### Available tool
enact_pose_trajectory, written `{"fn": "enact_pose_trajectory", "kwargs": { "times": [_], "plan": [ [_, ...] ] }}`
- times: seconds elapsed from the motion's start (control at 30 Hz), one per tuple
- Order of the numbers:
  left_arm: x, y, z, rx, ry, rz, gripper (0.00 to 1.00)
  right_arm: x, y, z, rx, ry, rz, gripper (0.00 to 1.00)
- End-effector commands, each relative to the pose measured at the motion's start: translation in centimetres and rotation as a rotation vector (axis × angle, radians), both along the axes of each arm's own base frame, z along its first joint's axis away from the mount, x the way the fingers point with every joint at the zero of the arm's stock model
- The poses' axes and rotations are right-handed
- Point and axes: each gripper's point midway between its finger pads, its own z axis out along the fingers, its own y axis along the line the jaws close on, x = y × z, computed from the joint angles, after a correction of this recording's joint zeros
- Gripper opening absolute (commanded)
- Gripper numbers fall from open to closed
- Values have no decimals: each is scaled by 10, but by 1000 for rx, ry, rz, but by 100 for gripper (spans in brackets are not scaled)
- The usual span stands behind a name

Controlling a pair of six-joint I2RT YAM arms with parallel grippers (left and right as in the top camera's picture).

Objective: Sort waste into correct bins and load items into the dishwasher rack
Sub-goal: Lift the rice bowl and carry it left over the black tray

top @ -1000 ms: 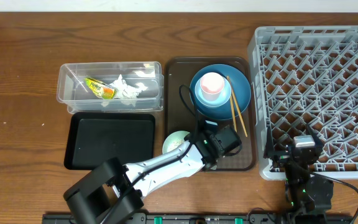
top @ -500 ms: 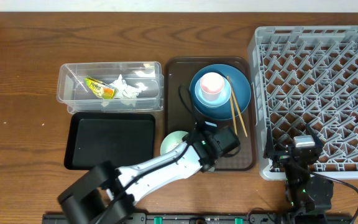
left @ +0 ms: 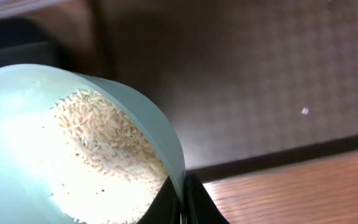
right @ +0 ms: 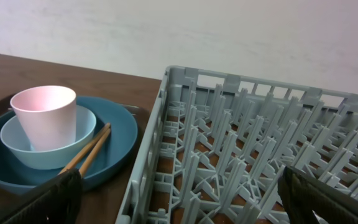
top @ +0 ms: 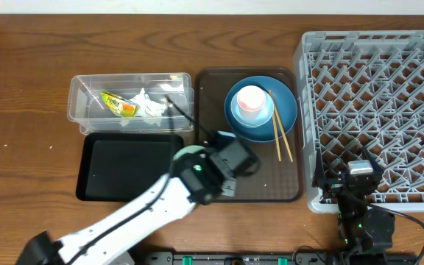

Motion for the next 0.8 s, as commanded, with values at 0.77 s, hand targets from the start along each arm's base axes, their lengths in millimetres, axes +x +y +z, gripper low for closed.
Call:
{"fn": "enact_pose_trajectory", "kwargs": {
  "times": [0.77],
  "plan": [
    [56, 117, 19, -271, 152, 221, 6, 0, 2, -1, -4, 4, 6, 99]
  ]
}}
